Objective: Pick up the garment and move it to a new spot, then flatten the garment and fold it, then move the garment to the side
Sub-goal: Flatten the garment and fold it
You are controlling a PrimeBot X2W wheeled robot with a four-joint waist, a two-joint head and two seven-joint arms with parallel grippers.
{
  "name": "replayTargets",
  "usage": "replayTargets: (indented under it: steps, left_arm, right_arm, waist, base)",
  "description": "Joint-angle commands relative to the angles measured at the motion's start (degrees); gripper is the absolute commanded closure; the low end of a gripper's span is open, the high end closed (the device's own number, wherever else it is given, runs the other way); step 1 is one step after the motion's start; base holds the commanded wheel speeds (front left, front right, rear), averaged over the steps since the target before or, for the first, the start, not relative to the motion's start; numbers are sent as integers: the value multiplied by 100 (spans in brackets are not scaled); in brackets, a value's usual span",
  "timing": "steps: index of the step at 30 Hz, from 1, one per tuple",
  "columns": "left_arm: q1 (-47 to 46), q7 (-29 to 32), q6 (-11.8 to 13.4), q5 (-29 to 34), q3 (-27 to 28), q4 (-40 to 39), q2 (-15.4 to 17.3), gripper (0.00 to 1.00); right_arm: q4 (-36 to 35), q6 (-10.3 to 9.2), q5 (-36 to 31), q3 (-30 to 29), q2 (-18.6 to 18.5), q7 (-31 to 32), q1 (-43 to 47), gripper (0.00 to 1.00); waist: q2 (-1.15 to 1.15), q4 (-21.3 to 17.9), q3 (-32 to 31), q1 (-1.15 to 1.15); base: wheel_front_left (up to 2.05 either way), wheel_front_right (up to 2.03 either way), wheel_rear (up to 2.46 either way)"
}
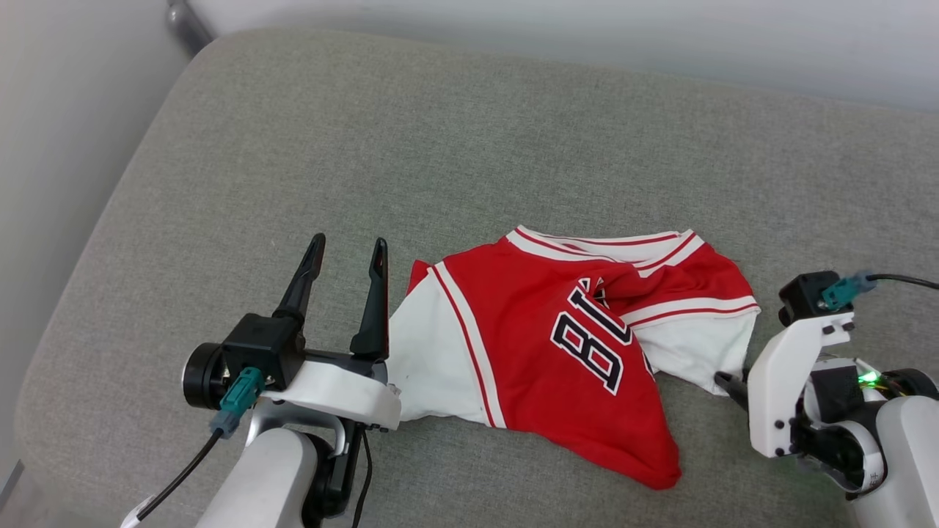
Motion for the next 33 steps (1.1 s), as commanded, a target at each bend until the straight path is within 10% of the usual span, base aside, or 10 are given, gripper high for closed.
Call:
replayTargets:
  steps: [1, 18, 31, 32, 33]
  left_arm:
    - [65, -27, -29, 44, 45, 31, -31, 0]
    - [491, -13, -55, 153, 378, 198, 127, 0]
    - [484, 138, 15, 89, 434, 266, 269, 0]
    - [499, 147, 26, 77, 441, 270, 278, 0]
    - [519, 150, 36, 69, 440, 276, 291, 0]
  right_arm:
    - [219, 0, 59, 204, 84, 184, 350, 100]
    - [-1449, -3, -239, -889, -760, 615, 49, 100]
    - [-377, -3, -458, -2435, 16, 177, 998, 100]
    - [-284, -2, -441, -2417, 77, -1, 1021, 84]
    - [-205, -2, -425, -2402, 125, -189, 1035, 9]
  waist:
    - [0, -49, -58, 0]
    - [0, -1116, -658, 0]
    - [0, -1527, -446, 0]
    - [0, -1552, -446, 0]
    - [0, -1576, -449, 0]
  base:
    - [0, 0, 0]
    - [0, 0, 0]
    - [0, 0, 0]
    - [0, 0, 0]
    - [0, 0, 0]
